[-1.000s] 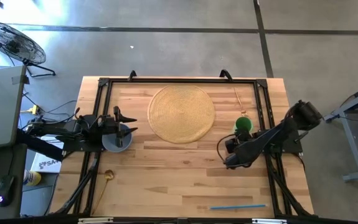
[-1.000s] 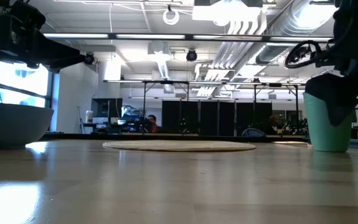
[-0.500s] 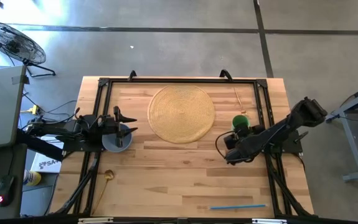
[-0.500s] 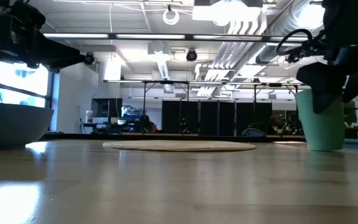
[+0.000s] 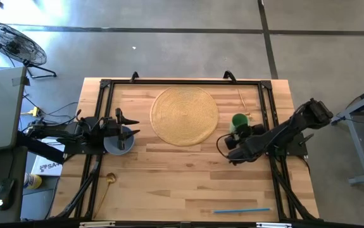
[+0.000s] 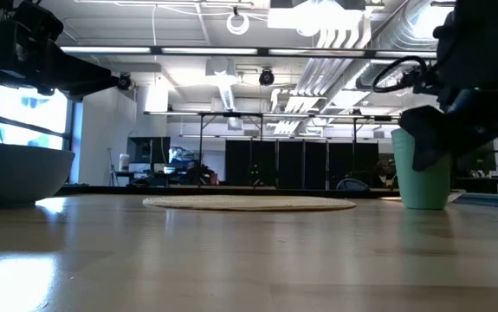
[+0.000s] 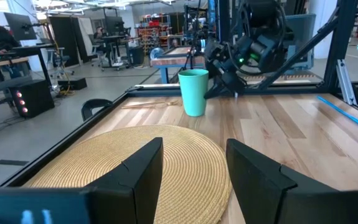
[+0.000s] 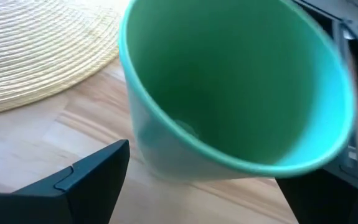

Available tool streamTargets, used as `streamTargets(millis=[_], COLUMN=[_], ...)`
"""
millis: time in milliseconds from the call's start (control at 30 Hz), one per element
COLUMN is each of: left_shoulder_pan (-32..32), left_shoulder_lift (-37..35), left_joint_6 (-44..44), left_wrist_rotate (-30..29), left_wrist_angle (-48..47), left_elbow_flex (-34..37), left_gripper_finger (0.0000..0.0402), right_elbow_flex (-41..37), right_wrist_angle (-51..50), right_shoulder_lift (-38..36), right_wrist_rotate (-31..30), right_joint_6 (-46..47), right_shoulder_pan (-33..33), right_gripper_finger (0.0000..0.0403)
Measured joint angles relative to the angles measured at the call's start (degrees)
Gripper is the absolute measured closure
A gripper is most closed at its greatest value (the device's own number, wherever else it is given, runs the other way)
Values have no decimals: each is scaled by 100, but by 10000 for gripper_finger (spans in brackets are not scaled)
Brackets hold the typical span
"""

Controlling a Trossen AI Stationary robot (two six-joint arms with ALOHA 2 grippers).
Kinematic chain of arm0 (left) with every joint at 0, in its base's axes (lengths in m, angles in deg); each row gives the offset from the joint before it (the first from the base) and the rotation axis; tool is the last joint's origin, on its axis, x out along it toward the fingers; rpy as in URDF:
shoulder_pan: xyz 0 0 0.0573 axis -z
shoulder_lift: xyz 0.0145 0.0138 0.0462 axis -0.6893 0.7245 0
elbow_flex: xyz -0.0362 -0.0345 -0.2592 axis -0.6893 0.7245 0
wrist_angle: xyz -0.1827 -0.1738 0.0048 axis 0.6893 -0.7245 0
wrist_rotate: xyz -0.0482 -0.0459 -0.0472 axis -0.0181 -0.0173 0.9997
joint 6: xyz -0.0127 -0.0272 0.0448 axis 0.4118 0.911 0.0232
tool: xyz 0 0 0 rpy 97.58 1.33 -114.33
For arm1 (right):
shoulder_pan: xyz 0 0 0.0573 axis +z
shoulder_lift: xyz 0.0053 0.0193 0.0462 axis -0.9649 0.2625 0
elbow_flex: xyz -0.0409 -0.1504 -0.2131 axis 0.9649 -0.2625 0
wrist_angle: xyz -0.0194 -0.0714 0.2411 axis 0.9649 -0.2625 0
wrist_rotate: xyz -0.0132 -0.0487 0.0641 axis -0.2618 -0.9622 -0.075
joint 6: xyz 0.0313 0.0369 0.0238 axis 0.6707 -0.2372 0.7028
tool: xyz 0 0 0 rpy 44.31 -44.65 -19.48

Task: Pick & Place Utensil
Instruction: Put the green cup on the top right of the brown mat

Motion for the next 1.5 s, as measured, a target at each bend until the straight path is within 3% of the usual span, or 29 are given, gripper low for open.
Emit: streamTargets(millis=[300,733,967,1067,1233,1500], left_shoulder_pan=[-1,0,-1,0,0,-2], left_shoulder_lift=[2,0,1,0,2,1], left_joint_6=[0,0,0,0,0,0], left_wrist_rotate=[0,0,0,0,0,0], left_wrist_angle=[0,0,0,0,0,0], left_elbow_flex=[0,1,0,0,0,2], left_gripper_finger=[229,229,229,229,229,229], right_elbow_flex=[-583,-633,-633,-667,-1324,-2413], right_wrist_angle=[630,138,520,590,1537,3837], right_shoulder_lift=[-190,-1877,-1926,-1923,-1921,-1933], right_wrist_rotate=[-263,-615,-1408,-1461,-1494,-2082], right_joint_6=[-174,-1106,-1537,-1614,-1682,-2457], right_shoulder_pan=[235,580,568,495,440,451], right_gripper_finger=[32,43,43,43,43,43])
